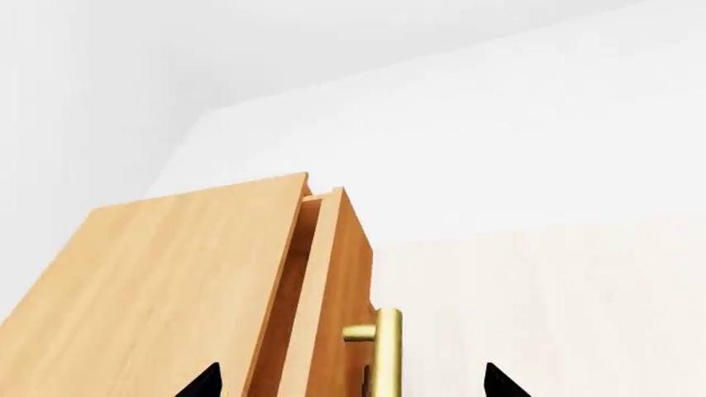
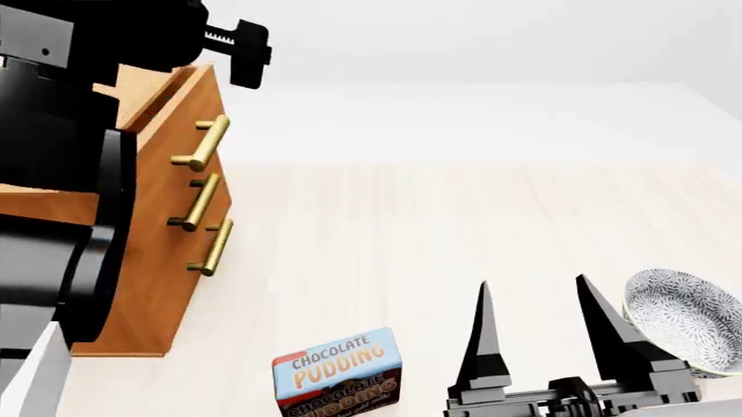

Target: Put the butter at the back in the top drawer of the cabinet and close it.

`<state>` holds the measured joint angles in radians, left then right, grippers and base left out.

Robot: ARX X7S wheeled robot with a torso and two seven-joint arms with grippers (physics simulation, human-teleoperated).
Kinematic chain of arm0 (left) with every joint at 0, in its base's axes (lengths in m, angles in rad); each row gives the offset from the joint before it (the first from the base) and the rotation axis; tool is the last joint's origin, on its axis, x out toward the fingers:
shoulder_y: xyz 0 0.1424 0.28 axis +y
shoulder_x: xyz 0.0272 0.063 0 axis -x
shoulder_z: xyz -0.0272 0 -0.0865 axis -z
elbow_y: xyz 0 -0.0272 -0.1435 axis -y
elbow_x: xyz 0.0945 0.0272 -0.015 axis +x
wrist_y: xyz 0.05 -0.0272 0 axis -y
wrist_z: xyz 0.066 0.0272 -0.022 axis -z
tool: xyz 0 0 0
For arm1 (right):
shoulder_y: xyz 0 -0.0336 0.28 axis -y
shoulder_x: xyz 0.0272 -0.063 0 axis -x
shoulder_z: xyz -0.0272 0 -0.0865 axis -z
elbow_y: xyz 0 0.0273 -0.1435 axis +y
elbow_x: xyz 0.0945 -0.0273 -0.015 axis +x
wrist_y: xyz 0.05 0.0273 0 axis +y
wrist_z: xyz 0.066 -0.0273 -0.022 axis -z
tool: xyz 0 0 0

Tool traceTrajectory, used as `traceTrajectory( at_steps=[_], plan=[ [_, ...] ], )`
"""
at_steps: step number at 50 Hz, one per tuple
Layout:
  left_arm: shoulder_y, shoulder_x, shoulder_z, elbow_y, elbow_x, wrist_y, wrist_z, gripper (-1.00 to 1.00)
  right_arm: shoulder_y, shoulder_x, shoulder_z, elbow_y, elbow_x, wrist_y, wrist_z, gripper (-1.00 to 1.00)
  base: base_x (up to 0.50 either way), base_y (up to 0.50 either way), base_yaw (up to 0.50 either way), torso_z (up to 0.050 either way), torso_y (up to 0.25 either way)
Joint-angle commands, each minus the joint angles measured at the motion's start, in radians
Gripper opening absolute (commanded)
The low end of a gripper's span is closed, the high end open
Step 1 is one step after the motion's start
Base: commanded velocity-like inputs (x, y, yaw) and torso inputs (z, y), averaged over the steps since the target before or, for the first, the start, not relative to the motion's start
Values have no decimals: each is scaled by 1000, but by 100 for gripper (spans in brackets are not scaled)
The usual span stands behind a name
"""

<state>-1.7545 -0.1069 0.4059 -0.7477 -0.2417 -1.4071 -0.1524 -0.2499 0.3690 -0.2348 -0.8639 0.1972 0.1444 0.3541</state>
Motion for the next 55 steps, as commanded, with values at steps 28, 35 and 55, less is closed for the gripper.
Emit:
traceTrajectory(
  at_steps=[28,35,55],
  plan=[
    [-19,-13,-50,-139,-29,-80,-35,100,7,17,-16,13,10,-4,12,100,0,0,0,0,0],
    [6,-17,-64,-128,-37,-86,-46,100,4,24,-18,1,9,1,16,100,0,0,0,0,0],
    [59,-43,-67,-85,-48,-93,-73,100,2,28,-32,7,4,-9,24,100,0,0,0,0,0]
  ],
)
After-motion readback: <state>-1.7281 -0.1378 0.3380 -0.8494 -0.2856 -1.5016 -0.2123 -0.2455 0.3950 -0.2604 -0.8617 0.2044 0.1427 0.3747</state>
